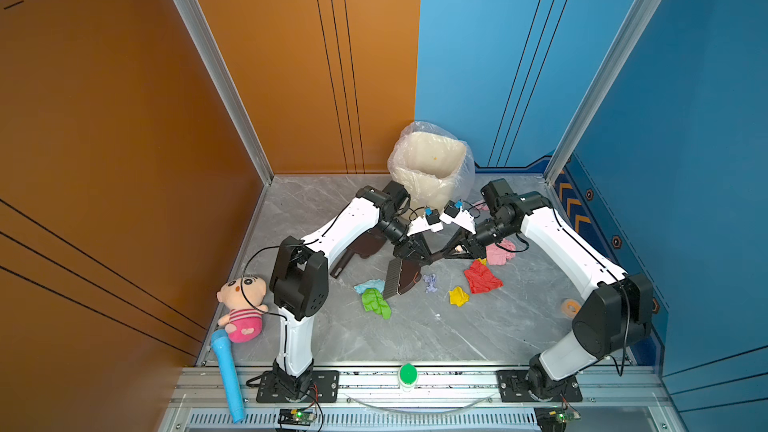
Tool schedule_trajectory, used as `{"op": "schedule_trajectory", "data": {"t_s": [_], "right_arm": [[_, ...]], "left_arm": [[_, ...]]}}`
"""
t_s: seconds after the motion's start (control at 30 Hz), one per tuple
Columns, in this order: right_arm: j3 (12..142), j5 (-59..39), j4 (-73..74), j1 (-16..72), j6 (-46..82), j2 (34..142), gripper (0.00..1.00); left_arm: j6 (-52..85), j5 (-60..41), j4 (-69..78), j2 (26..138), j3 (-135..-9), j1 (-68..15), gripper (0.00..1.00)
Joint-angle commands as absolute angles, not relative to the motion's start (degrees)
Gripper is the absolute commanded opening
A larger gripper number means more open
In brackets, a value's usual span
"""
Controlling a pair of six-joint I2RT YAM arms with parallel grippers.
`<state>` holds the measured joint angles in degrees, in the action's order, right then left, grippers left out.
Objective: Sweep away the paper scraps from the table
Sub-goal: 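Open the left gripper and pull the brush away with the right gripper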
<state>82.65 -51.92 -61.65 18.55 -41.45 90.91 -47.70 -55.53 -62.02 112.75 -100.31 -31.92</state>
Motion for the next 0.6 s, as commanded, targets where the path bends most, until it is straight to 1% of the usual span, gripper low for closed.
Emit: {"op": "schedule_trajectory", "data": {"t_s": [0.0, 0.07, 0.17, 0.33, 0.5, 0.53, 0.57], "right_arm": [[81.75, -52.3, -60.64, 19.01, -43.4, 88.53, 0.0], [81.39, -52.27, -60.06, 18.82, -43.08, 88.17, 0.0], [81.12, -52.42, -59.53, 18.4, -42.72, 87.86, 0.0], [80.69, -52.59, -59.09, 17.04, -42.1, 87.21, 0.0], [79.18, -52.09, -56.13, 15.52, -38.61, 85.84, 0.0], [78.83, -51.18, -55.13, 15.34, -37.59, 85.55, 0.0], [78.61, -50.3, -54.44, 15.17, -36.78, 85.31, 0.0]], "left_arm": [[-46.94, -53.66, -63.1, 112.25, -101.95, -31.61, 0.35], [-46.68, -52.38, -63.06, 111.98, -101.91, -31.55, 0.39], [-45.94, -49.56, -62.99, 111.25, -101.61, -31.4, 0.52], [-43.43, -45.0, -60.8, 108.49, -98.65, -29.75, 0.52], [-36.34, -34.81, -53.16, 101.27, -91.24, -27.26, 0.53], [-34.14, -32.18, -50.24, 99.22, -88.95, -26.57, 0.58], [-31.84, -29.46, -46.79, 97.15, -86.1, -25.72, 0.66]]}}
